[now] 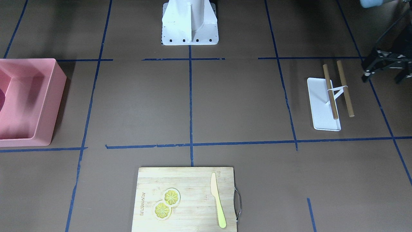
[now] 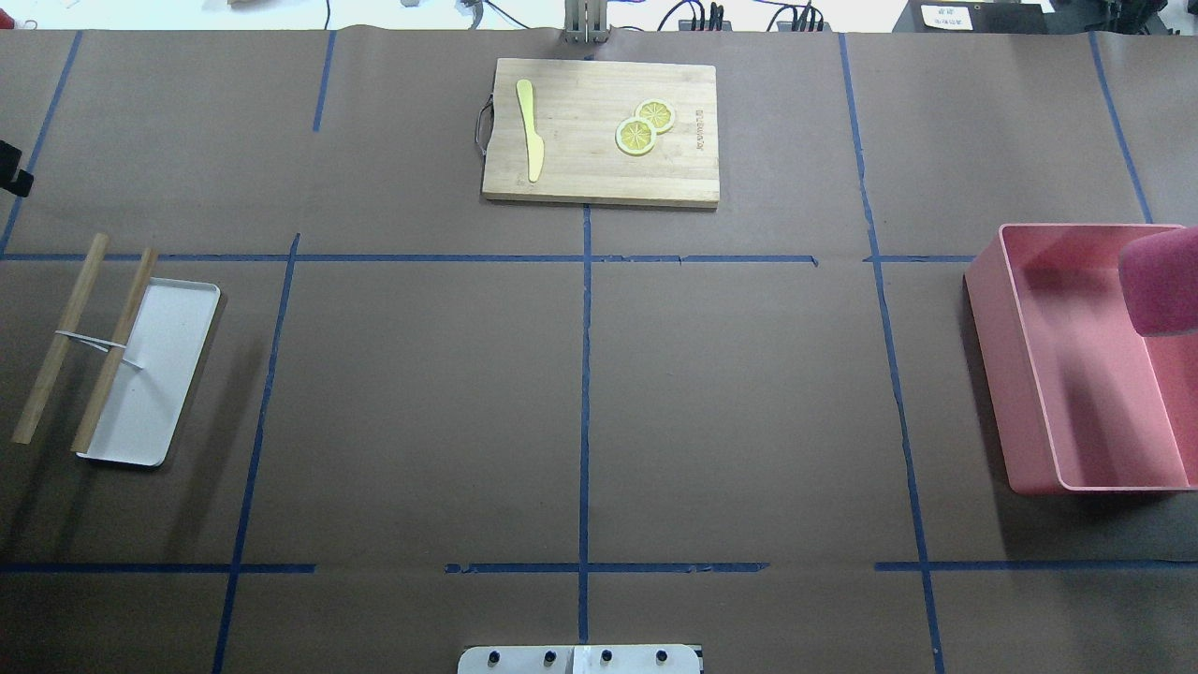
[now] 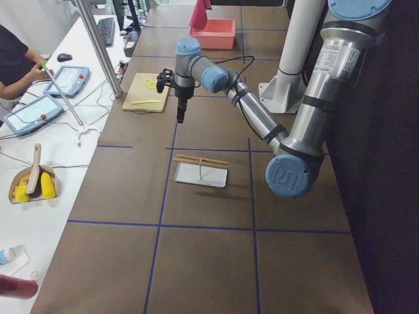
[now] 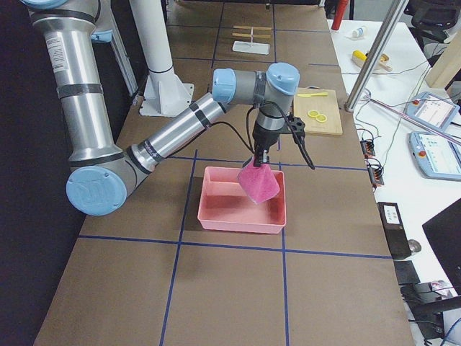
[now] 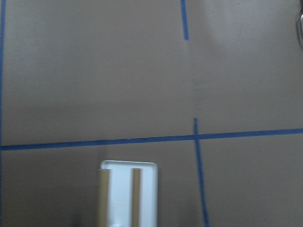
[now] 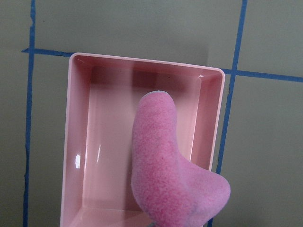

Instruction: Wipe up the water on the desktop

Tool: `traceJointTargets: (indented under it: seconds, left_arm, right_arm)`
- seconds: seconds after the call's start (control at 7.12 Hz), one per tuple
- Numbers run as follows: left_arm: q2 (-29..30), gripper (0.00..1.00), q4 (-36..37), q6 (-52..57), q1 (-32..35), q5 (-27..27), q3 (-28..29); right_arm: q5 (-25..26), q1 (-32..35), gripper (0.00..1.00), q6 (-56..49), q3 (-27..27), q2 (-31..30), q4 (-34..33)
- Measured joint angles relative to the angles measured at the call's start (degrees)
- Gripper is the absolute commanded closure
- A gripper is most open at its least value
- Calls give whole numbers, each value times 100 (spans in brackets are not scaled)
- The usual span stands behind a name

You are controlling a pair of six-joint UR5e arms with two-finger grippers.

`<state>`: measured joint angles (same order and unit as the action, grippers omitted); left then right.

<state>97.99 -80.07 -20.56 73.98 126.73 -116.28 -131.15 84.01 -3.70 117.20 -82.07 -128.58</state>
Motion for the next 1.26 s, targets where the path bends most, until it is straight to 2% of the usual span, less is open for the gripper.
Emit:
traceJointTargets:
  seconds: [0.42,0.84,1.26]
  left_arm:
    - [-438,0,-4,1751,921,564,744]
    - [-557,0,-29,2633,1419,711,1496]
    - [-1062,0,-188,2972,1690,747,1758]
  right_arm:
    - [-145,8,0,-10,-270,-46,544]
    - [-702,365,0,-26,-549,-29,733]
    - [-849,869,0,-55,-921,-631,1681]
